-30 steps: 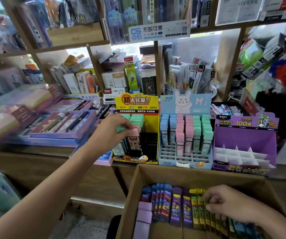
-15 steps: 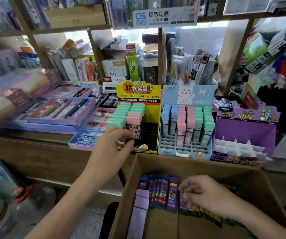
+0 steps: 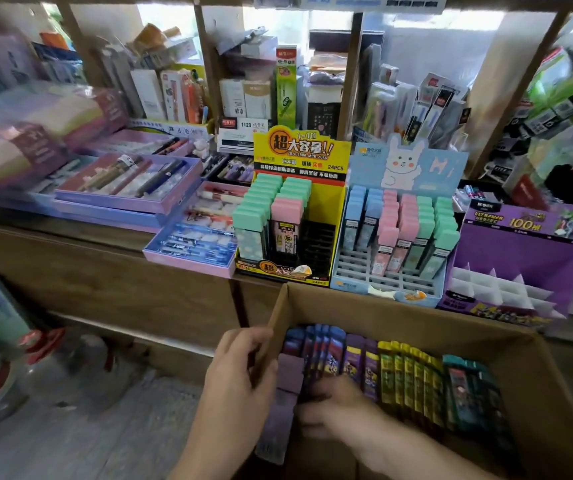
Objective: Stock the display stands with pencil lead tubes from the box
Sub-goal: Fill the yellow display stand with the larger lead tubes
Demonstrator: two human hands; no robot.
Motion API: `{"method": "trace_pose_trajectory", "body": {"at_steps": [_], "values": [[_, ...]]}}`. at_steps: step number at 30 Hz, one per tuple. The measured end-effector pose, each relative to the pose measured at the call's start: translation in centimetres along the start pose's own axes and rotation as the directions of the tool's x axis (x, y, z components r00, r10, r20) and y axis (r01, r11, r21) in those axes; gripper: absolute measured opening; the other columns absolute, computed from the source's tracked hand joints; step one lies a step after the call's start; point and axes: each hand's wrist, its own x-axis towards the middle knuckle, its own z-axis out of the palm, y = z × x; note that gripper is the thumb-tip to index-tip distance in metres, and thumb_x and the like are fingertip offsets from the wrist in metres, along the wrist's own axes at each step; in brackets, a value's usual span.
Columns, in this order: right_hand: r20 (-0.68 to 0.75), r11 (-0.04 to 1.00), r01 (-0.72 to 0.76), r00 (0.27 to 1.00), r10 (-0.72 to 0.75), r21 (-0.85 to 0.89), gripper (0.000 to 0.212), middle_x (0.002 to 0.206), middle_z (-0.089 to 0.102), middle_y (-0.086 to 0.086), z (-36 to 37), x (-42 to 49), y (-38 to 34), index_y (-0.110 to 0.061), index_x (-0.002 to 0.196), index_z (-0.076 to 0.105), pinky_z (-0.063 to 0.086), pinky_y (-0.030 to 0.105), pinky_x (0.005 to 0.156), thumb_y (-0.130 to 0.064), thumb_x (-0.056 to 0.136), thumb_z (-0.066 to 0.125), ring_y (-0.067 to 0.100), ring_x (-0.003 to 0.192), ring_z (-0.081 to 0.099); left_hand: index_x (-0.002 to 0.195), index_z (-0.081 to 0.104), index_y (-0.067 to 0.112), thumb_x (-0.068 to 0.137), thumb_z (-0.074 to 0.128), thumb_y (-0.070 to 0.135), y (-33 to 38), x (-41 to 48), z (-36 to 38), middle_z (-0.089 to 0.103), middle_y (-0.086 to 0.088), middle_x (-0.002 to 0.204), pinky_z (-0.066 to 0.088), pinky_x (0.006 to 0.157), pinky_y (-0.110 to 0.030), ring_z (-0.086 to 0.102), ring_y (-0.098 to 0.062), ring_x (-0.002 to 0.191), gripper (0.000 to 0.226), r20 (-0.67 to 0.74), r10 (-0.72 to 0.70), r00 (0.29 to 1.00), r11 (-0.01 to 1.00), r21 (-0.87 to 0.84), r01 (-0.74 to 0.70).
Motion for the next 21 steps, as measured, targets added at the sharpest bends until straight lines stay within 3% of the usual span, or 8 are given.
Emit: {"method": "trace_pose_trajectory", "body": {"at_steps": [3,8,10,16,19,21], "values": [[-0.038,0.998,-0.017,0.999,0.019,0.055,0.02,0.103,0.076,0.007,1.0,0.1,0.1,-0.014,0.104,0.072,0.062,0.039,0.087,-0.004,0.087,0.076,0.022,0.101,0.07,0.108,0.069,0.028,0.083,0.073,-0.001,-0.2,0.0,0.0,0.058,0.016,0.111,0.051,0.081,-0.013,0.06,0.004,0.101,0.038,0.006,0.019,1.0,1.0,0.023,-0.019],[-0.05,1.0,-0.027,0.998,0.027,0.013,0.008,0.087,0.075,0.0,1.7,0.0,-0.3,-0.018,0.099,0.071,0.055,0.024,0.057,-0.016,0.093,0.074,0.014,0.071,0.067,0.109,0.068,0.029,0.085,0.073,0.002,-0.5,-0.2,0.1,0.054,0.022,0.112,0.044,0.081,-0.003,0.058,0.007,0.104,0.037,0.016,0.023,1.0,0.999,0.042,-0.024],[-0.05,1.0,-0.025,0.998,0.025,-0.006,0.008,0.084,0.074,0.001,1.8,0.1,-0.5,-0.015,0.102,0.071,0.05,0.023,0.053,-0.016,0.094,0.073,0.014,0.065,0.065,0.11,0.069,0.029,0.085,0.073,0.004,-0.4,-0.2,0.0,0.054,0.023,0.112,0.043,0.081,-0.001,0.057,0.008,0.105,0.035,0.015,0.02,1.0,0.999,0.039,-0.021],[-0.017,0.988,0.115,0.993,-0.114,0.103,0.011,0.075,0.072,0.002,0.6,-0.4,-0.7,-0.009,0.1,0.076,0.048,0.025,0.056,-0.017,0.093,0.074,0.016,0.068,0.064,0.109,0.069,0.032,0.085,0.073,0.012,-0.6,-0.3,0.1,0.055,0.024,0.113,0.041,0.082,-0.003,0.056,0.009,0.105,0.032,-0.002,0.004,1.0,0.999,0.035,-0.004],[-0.02,0.972,0.216,0.976,-0.215,0.096,0.012,0.091,0.079,0.004,-1.0,-1.1,-1.4,-0.013,0.105,0.077,0.051,0.025,0.064,-0.019,0.095,0.073,0.015,0.077,0.067,0.111,0.069,0.031,0.088,0.072,0.024,-0.5,-0.2,0.2,0.054,0.023,0.116,0.046,0.088,-0.014,0.057,0.002,0.11,0.024,-0.002,0.006,1.0,0.999,0.045,-0.006],[-0.006,0.953,0.288,0.957,-0.289,0.094,0.017,0.105,0.079,0.0,-2.0,-1.8,-2.0,-0.02,0.112,0.076,0.054,0.025,0.072,-0.019,0.098,0.068,0.016,0.087,0.071,0.113,0.067,0.036,0.09,0.07,0.033,-0.3,0.0,0.3,0.049,0.029,0.12,0.043,0.088,-0.012,0.05,0.005,0.117,0.023,-0.009,0.025,1.0,0.997,0.069,-0.025]]}}
